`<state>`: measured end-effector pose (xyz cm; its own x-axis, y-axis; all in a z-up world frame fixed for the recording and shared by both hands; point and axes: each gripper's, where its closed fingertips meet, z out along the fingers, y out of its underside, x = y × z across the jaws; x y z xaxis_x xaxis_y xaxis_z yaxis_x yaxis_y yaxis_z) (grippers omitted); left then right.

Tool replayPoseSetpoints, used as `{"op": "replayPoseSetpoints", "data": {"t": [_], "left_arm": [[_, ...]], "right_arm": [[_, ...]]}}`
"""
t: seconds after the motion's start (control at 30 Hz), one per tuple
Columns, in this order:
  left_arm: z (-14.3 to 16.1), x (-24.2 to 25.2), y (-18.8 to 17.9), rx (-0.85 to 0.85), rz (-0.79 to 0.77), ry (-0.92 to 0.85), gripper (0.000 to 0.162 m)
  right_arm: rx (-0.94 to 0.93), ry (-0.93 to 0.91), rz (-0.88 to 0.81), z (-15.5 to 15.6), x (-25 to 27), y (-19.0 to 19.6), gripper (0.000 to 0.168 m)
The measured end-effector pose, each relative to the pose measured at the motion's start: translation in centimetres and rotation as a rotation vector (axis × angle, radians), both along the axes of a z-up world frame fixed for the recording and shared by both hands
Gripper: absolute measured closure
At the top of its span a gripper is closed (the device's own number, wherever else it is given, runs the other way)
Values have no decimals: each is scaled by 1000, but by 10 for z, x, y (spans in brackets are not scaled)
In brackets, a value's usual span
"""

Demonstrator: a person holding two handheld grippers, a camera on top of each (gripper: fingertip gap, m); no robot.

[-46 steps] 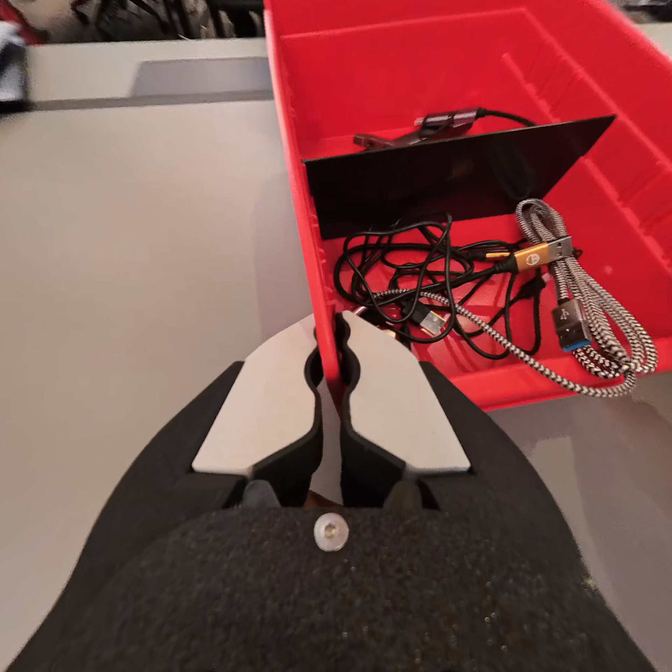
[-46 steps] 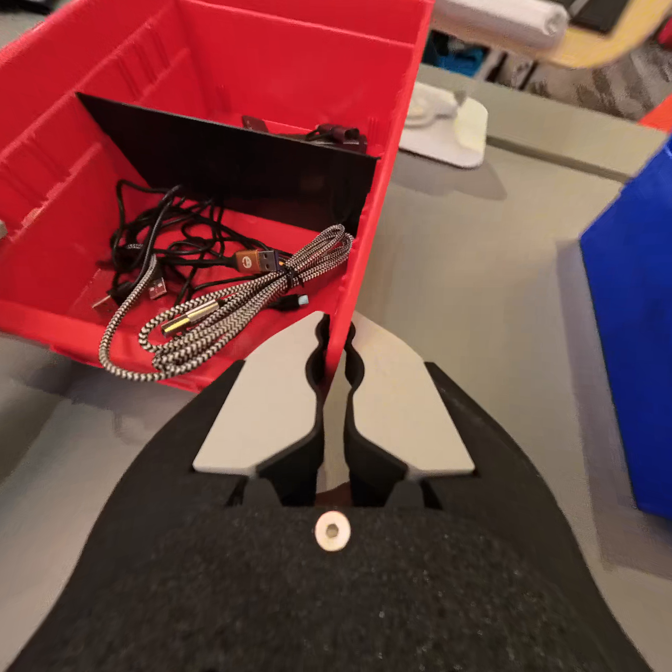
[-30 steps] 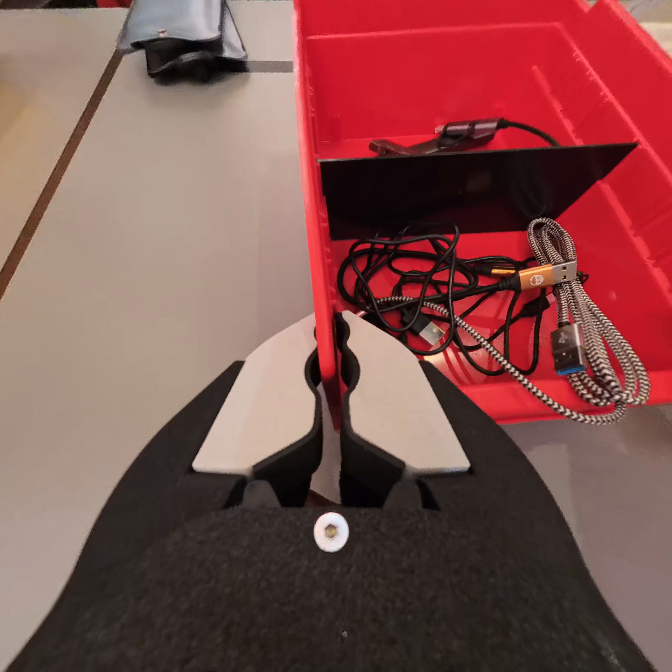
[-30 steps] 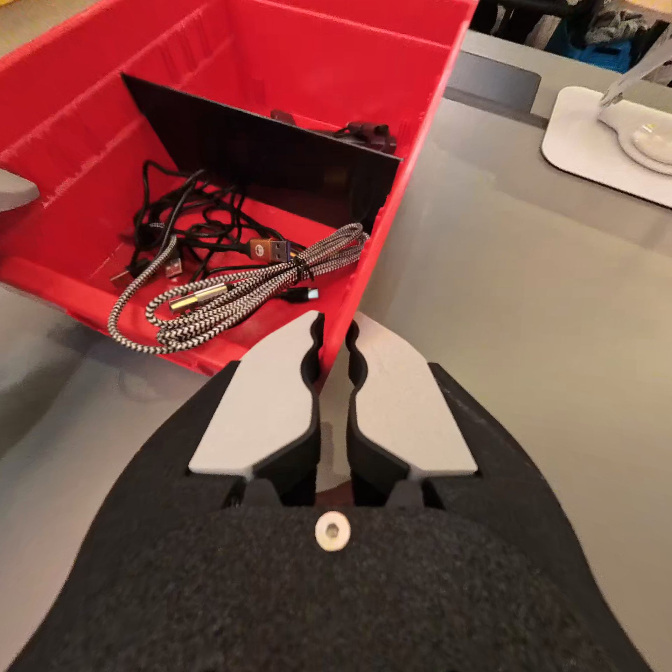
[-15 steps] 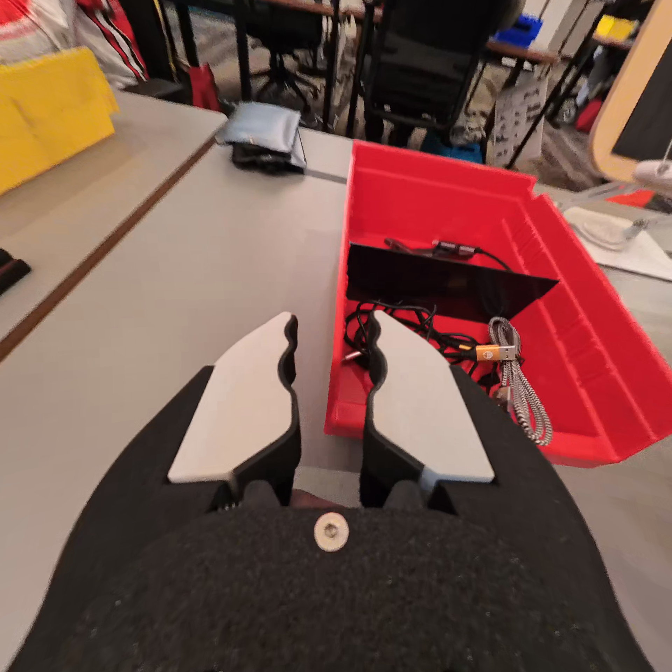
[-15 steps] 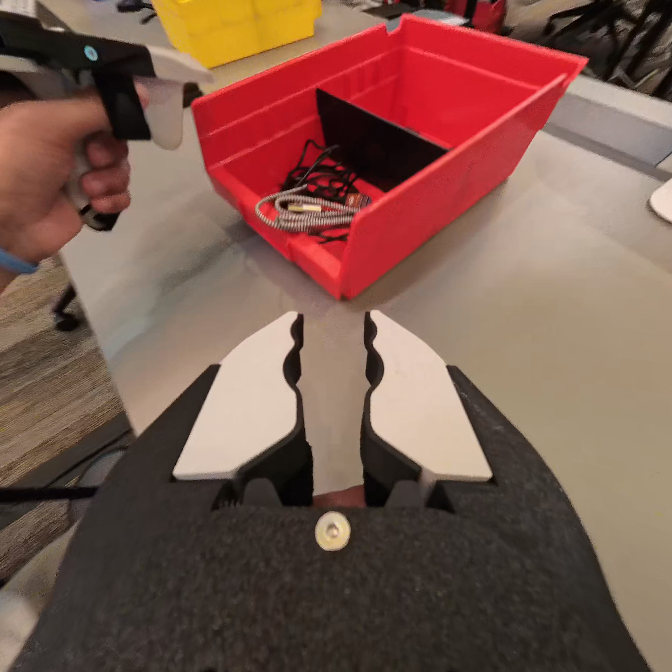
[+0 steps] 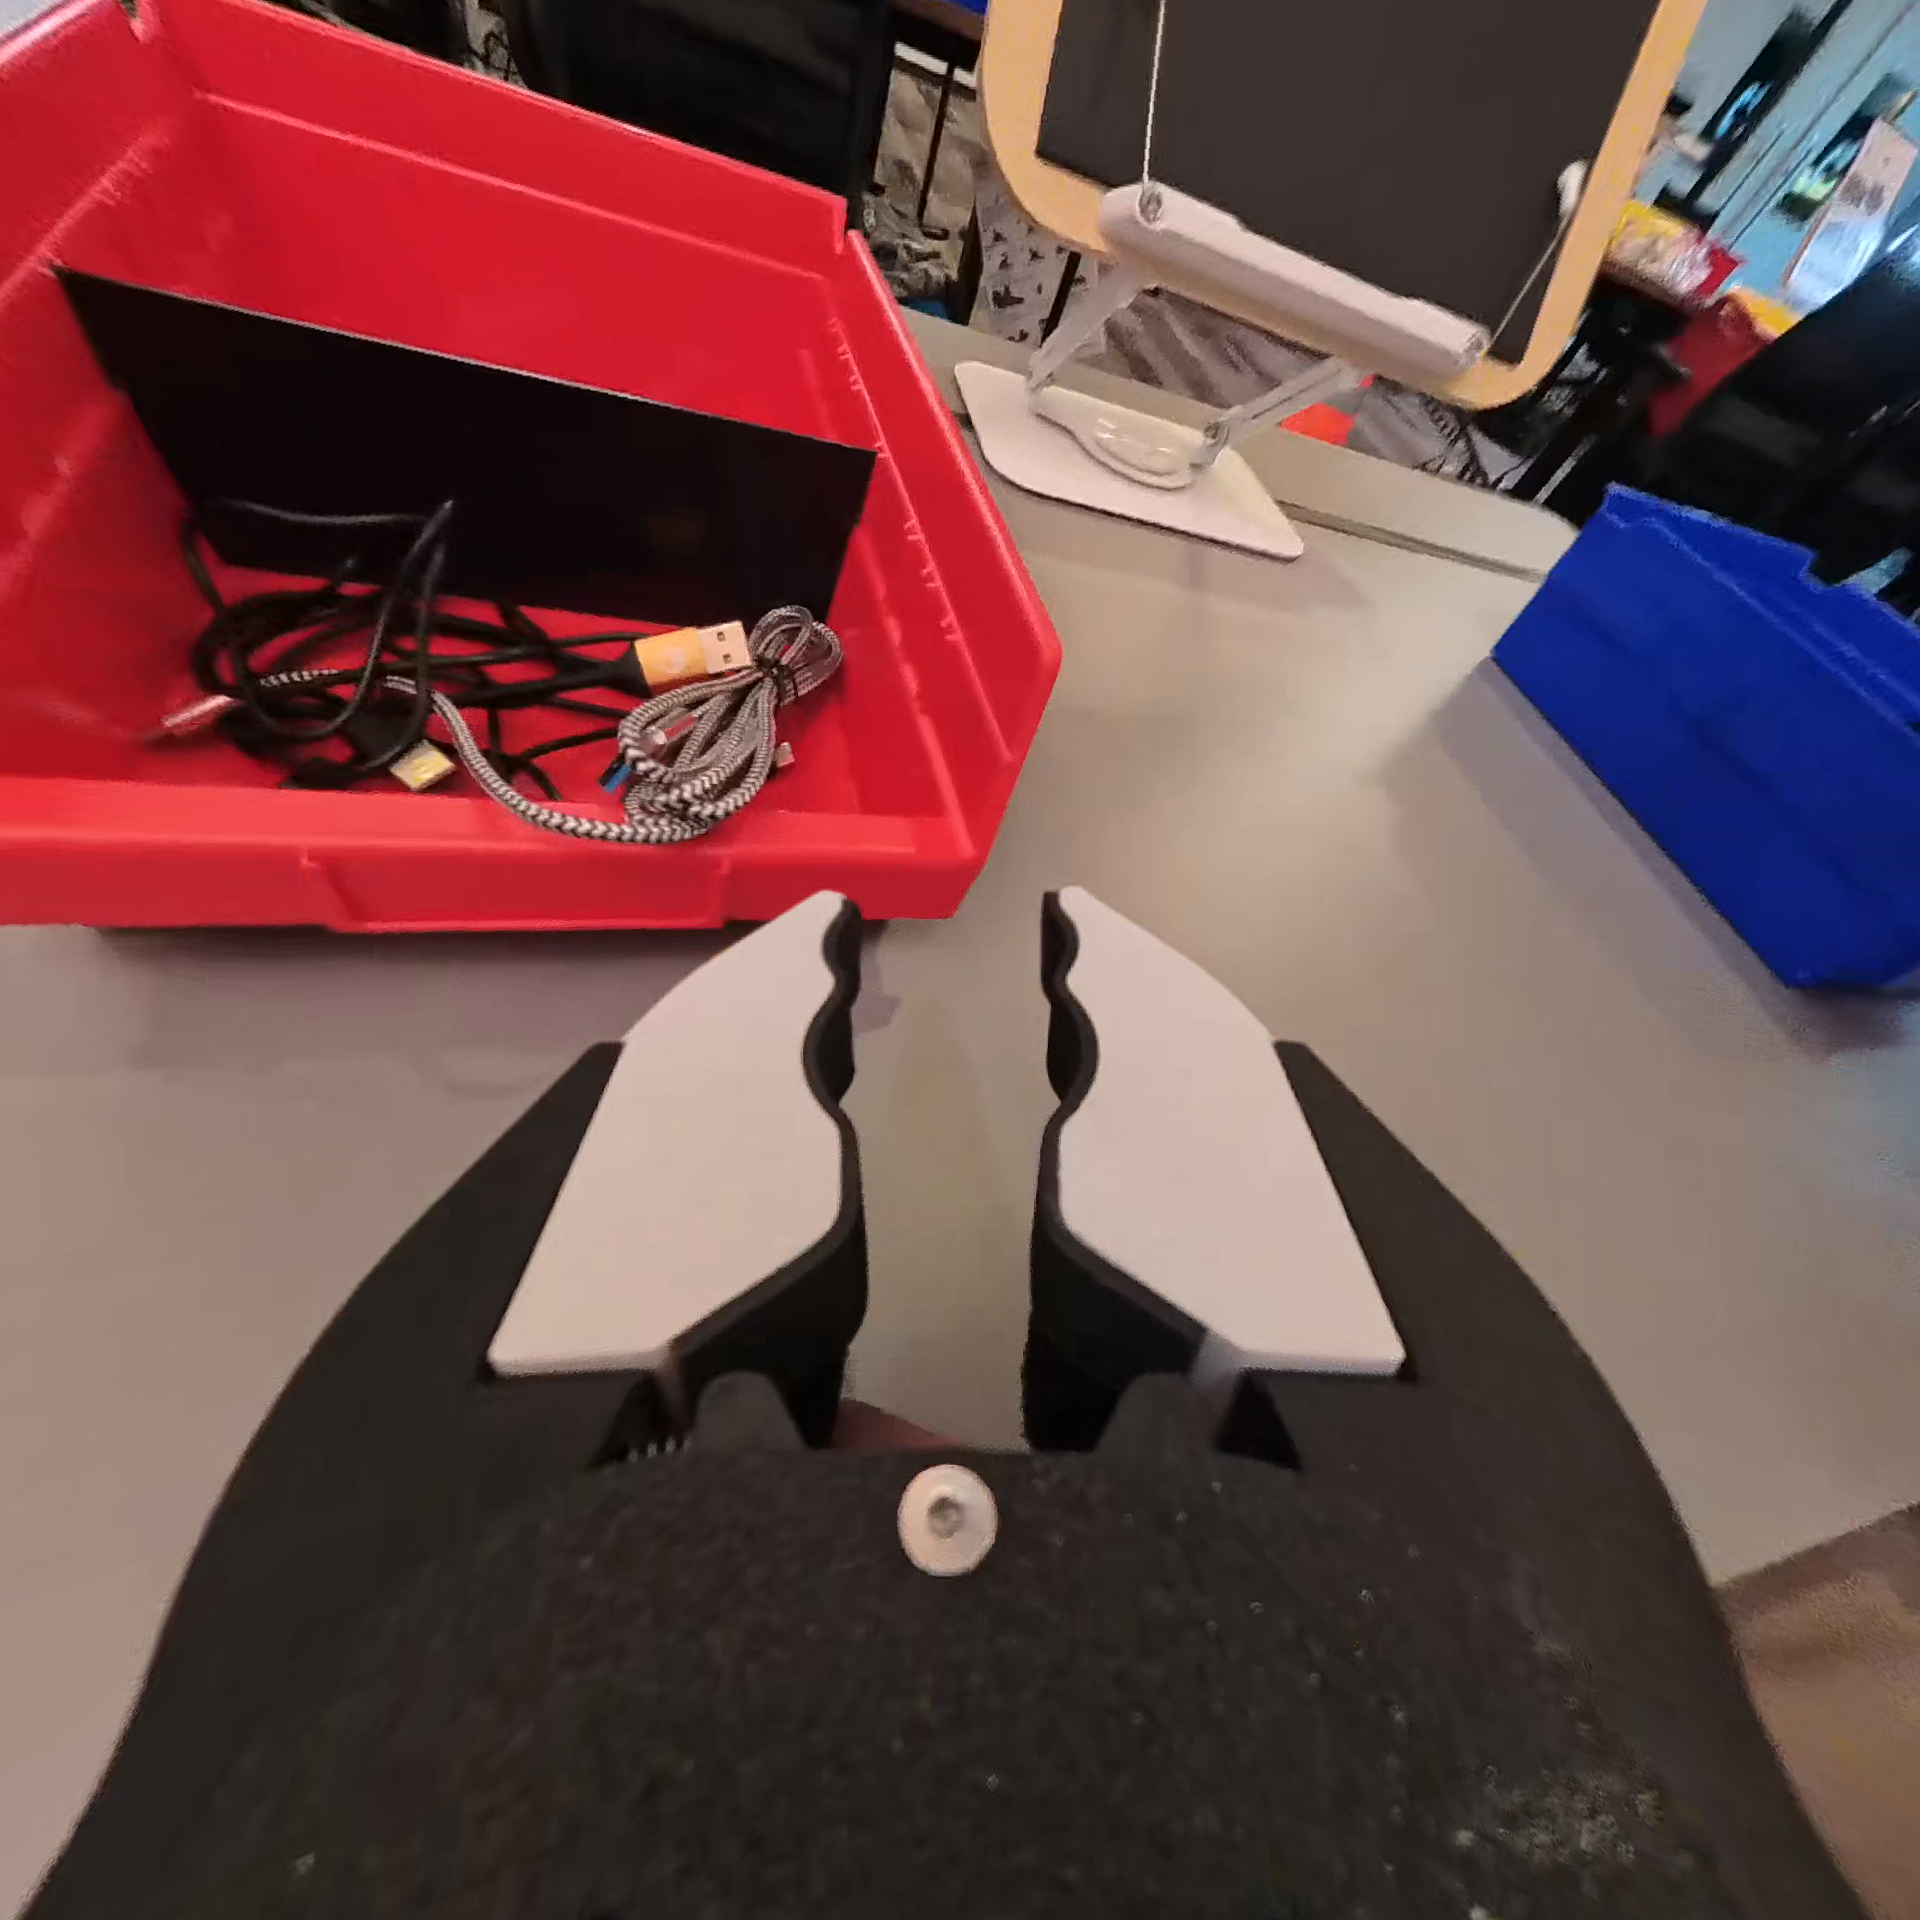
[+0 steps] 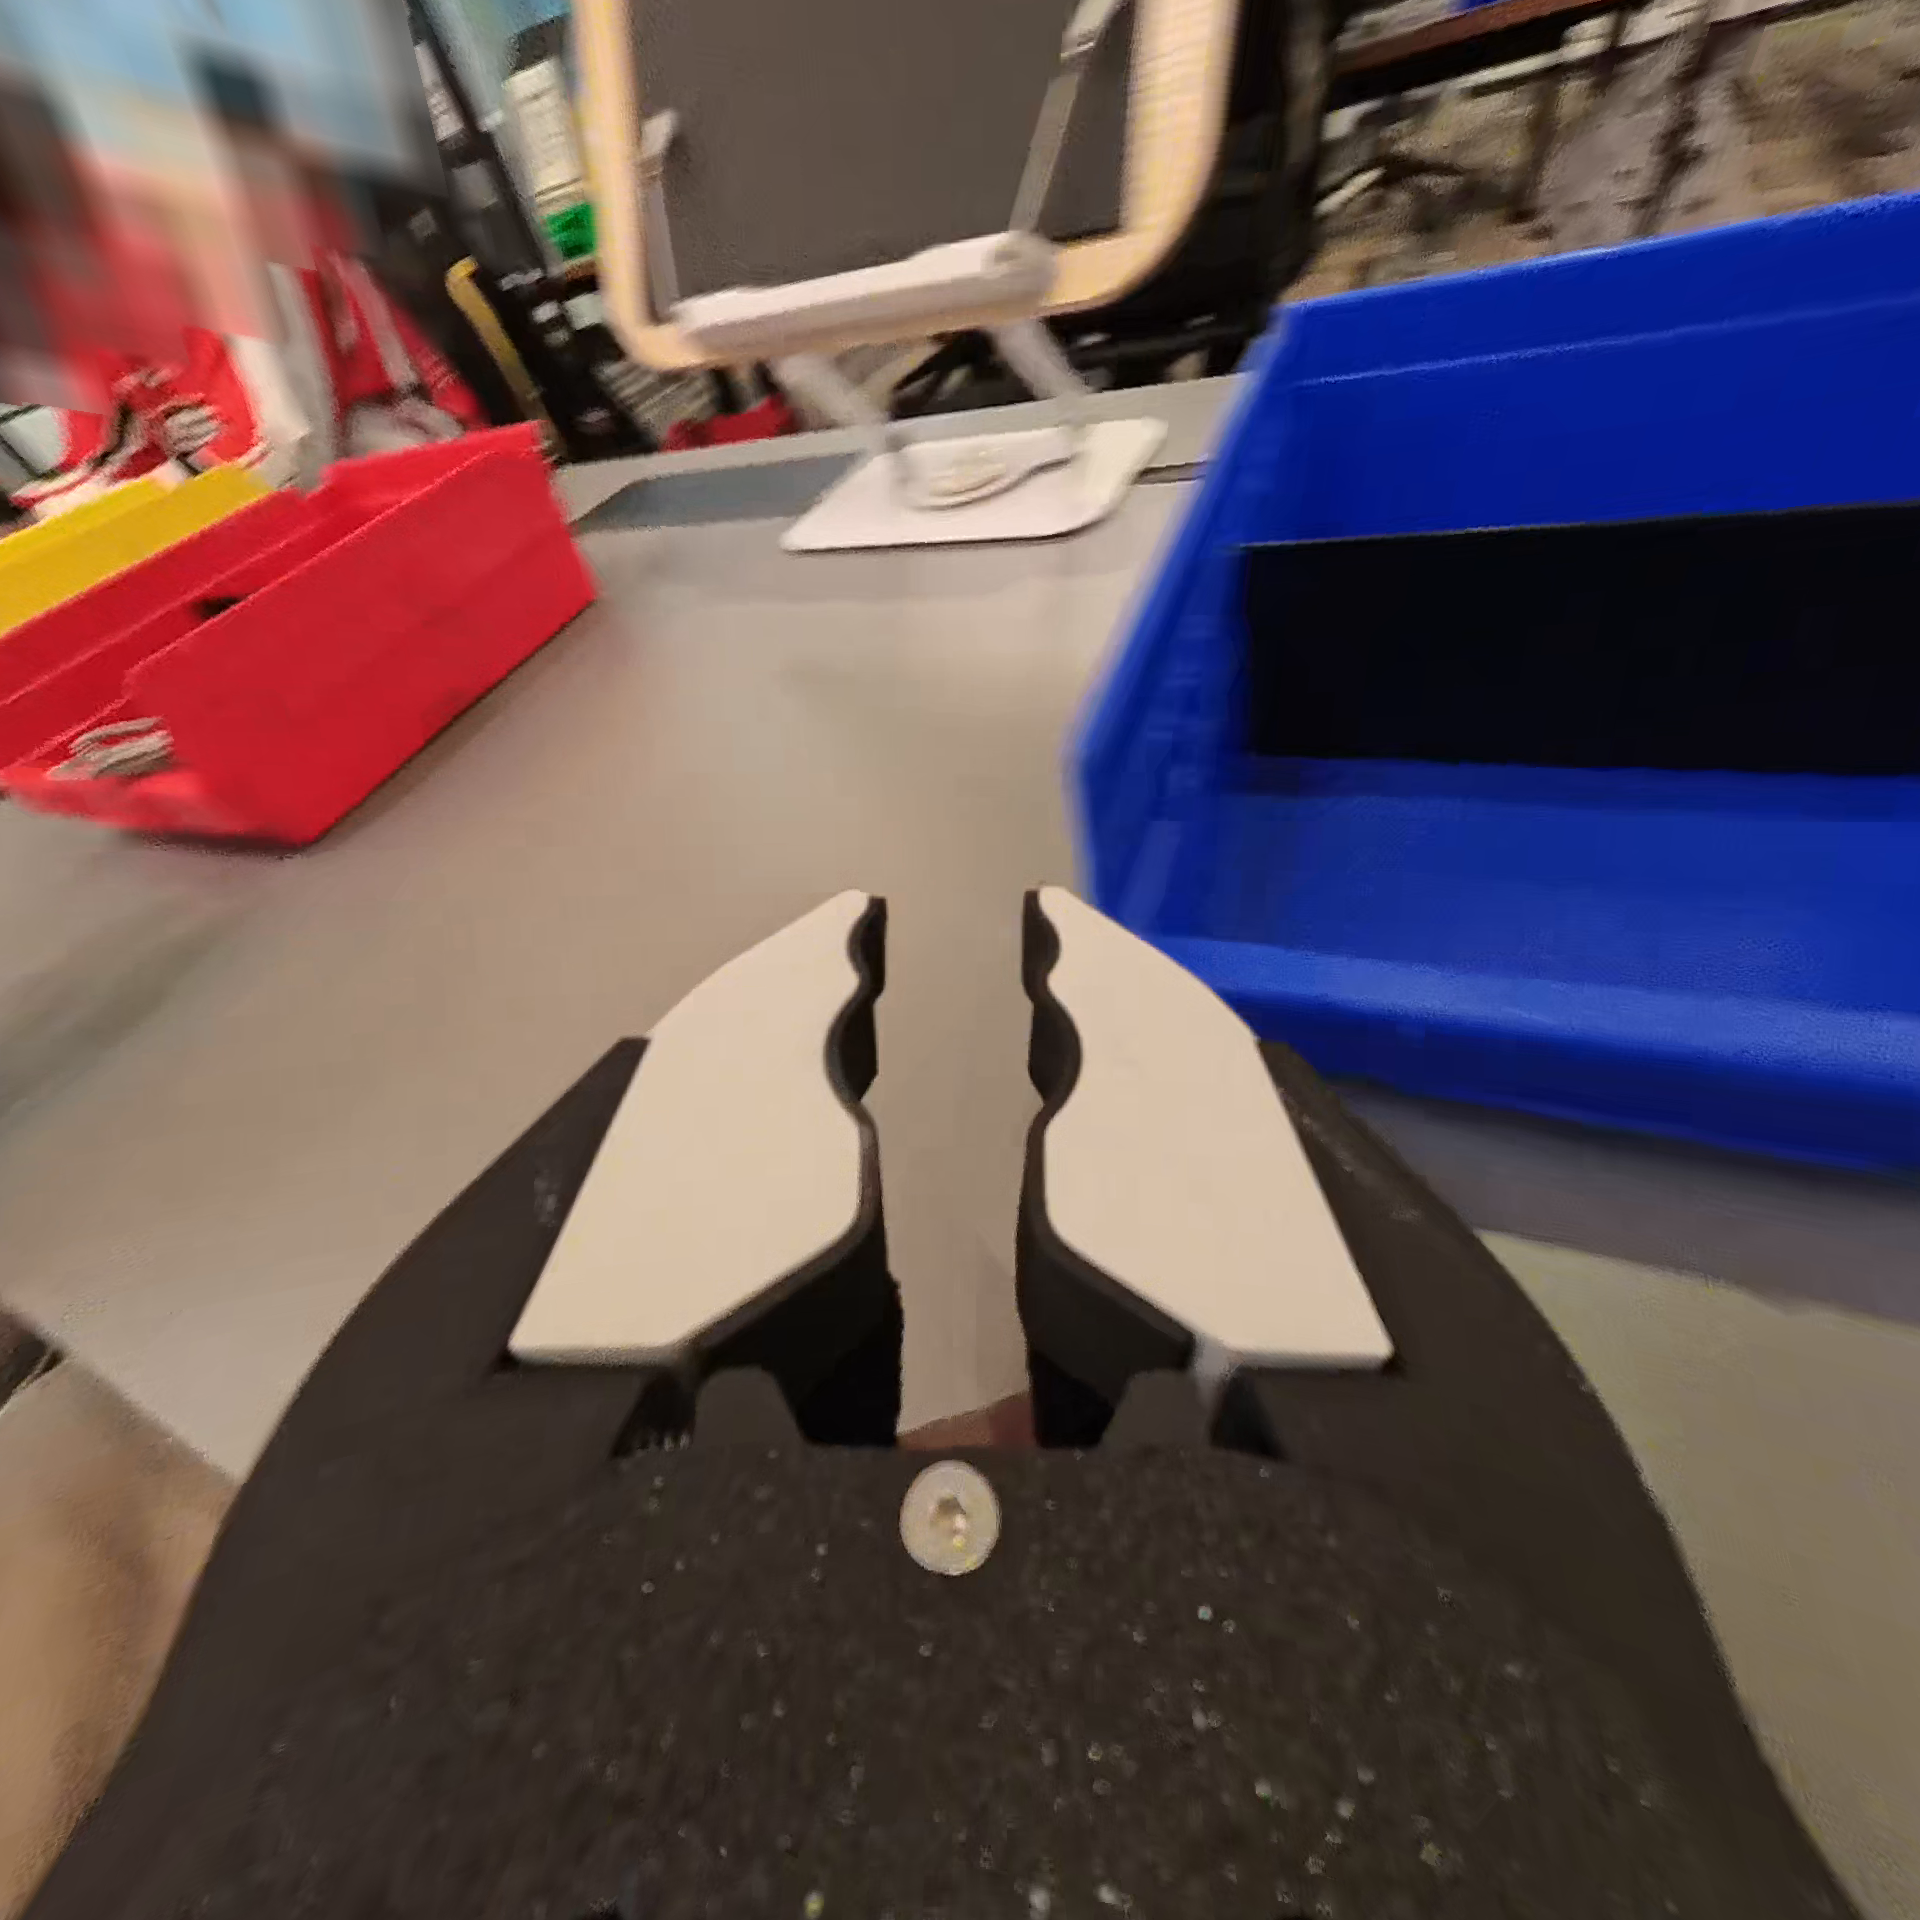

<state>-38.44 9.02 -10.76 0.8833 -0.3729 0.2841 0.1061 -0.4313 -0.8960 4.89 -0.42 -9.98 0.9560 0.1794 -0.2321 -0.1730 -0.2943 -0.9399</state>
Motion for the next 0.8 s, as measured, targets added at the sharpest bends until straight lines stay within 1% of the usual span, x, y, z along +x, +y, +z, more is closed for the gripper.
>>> {"op": "replayPoseSetpoints", "data": {"t": [0.13, 0.23, 0.33, 0.43, 0.7, 0.8], "left_arm": [[-4, -14, 7, 26, 9, 131, 131], [-9, -24, 10, 33, 25, 198, 133], [-9, -26, 12, 23, 24, 170, 134], [-11, -27, 12, 12, 21, 149, 134], [-14, -29, 12, -17, 17, 126, 134], [-14, -27, 11, -16, 10, 125, 134]], "right_arm": [[-14, -18, -202, -3, 78, -7, 142], [-29, -8, -278, -6, 103, -5, 139], [-30, -3, -298, -7, 104, -4, 140], [-53, -13, -274, -12, 96, -2, 140], [-67, -102, -273, -16, 90, 1, 142], [-69, -101, -273, -17, 89, 2, 143]]}}
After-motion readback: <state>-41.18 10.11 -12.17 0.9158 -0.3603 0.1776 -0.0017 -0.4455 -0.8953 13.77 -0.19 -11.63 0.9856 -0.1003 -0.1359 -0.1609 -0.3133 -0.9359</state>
